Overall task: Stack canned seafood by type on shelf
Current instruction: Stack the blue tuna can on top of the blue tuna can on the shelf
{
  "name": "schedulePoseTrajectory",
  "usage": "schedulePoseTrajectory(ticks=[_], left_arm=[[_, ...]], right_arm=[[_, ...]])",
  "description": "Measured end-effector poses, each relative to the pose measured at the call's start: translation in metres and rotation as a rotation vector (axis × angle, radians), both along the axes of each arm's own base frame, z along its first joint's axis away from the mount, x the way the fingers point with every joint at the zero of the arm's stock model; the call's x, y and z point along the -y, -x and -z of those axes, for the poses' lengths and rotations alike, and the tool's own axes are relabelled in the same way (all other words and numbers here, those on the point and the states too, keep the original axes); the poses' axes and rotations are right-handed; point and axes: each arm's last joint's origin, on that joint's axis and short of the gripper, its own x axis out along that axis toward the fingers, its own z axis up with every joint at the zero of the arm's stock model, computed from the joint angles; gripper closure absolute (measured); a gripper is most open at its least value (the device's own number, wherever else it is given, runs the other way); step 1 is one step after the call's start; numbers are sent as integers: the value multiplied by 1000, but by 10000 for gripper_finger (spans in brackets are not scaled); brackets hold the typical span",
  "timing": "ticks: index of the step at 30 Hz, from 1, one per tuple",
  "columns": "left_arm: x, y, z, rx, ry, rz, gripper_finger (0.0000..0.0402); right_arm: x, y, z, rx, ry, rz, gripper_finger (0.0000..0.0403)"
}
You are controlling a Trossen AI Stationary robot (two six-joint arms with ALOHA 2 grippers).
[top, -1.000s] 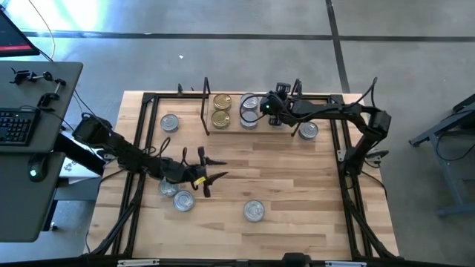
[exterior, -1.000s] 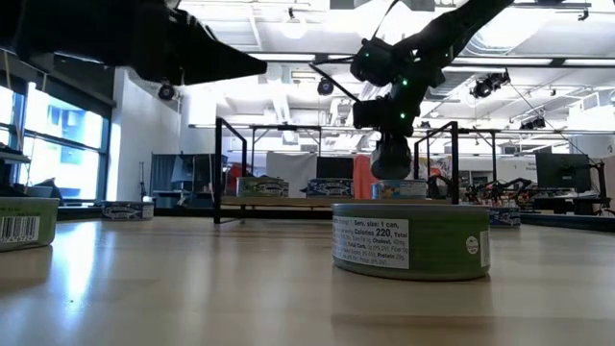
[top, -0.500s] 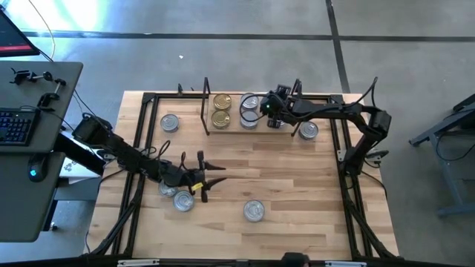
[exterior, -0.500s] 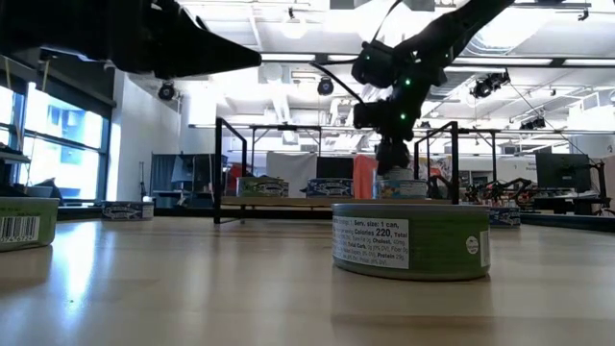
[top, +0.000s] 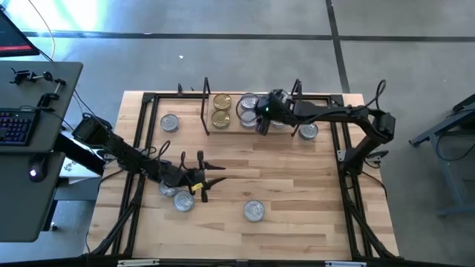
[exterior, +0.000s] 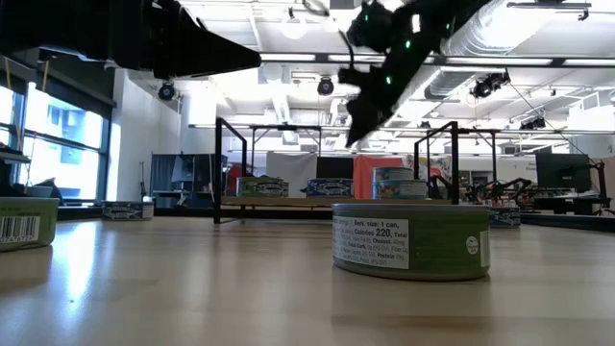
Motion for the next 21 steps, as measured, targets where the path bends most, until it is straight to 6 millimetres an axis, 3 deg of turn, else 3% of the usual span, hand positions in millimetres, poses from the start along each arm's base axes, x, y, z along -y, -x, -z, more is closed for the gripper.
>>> schedulePoseTrajectory(ticks=[4,10,16,21], left_arm=[[3,2,-1,7,41,-24,260],[11,12,-6,-17,19,-12,260],[18,26,-15,-53,43,16,260],[26,33,-21,-42,72,125,260]], right_arm=[[-45,-14,1,84,-168,-195,187],[-130,-13,41,139,-354,-413,187],[-213,7,59,221,-361,-357,187],[-259,23,56,315,-268,-311,187]])
